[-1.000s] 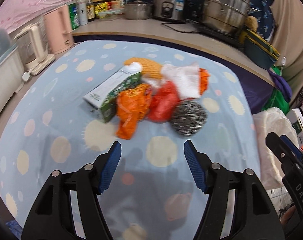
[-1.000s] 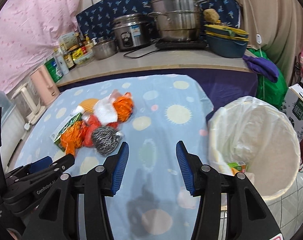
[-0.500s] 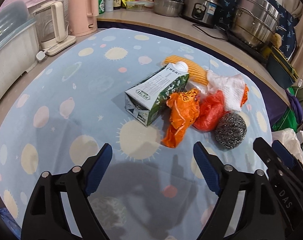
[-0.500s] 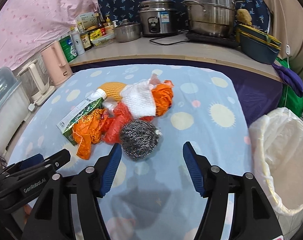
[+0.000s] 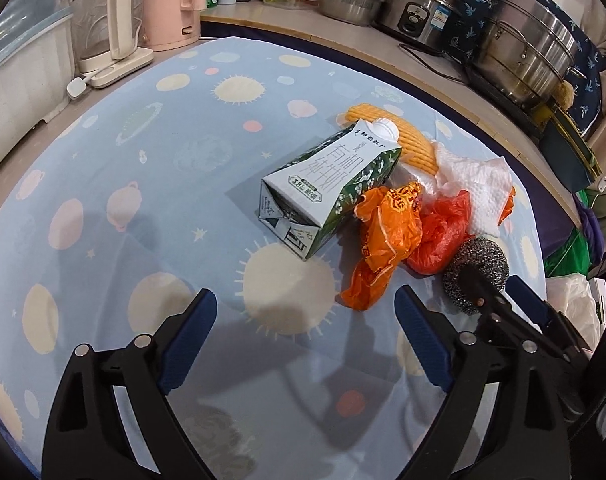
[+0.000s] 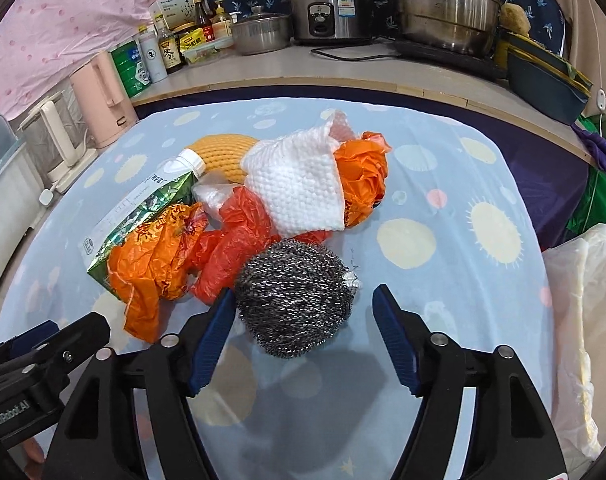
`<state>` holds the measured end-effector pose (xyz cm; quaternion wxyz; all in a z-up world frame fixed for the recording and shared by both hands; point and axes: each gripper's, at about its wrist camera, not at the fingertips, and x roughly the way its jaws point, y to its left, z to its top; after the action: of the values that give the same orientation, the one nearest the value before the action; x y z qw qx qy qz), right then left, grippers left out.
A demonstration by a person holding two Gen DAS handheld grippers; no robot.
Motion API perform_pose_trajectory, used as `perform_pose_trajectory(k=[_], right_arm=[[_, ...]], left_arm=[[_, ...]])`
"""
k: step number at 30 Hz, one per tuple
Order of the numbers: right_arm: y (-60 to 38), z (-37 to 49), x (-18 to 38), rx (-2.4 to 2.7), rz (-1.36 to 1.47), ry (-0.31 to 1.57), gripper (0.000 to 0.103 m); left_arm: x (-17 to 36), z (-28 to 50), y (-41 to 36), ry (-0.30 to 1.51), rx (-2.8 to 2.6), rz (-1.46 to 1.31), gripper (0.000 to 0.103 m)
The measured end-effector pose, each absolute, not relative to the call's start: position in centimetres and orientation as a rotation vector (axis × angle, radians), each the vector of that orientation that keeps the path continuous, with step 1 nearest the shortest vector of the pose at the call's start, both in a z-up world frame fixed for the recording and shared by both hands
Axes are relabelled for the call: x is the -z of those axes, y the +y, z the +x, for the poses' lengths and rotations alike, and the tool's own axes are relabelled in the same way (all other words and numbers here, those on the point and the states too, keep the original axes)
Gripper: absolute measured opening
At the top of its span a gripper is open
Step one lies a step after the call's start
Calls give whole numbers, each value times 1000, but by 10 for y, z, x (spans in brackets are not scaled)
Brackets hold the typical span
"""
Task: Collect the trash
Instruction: 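Grasp the steel scrubber with the right gripper, then grasp the orange plastic bag with the left gripper while the right gripper holds the scrubber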
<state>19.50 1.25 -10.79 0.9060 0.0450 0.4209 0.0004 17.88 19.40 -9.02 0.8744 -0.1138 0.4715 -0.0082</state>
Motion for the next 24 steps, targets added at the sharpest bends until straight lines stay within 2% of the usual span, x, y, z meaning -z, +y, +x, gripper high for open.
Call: perform_pose_trajectory(k=[6, 14, 24], right_arm=[[8, 201, 110, -21, 122, 880, 68], [10, 200, 108, -49, 124, 875, 59], [-17, 180, 92, -7, 180, 840, 58]], left_arm=[[92, 190, 190, 987, 19, -267, 86], [92, 195, 190, 992, 12, -272, 86], [92, 207, 170, 997, 45, -268, 85]])
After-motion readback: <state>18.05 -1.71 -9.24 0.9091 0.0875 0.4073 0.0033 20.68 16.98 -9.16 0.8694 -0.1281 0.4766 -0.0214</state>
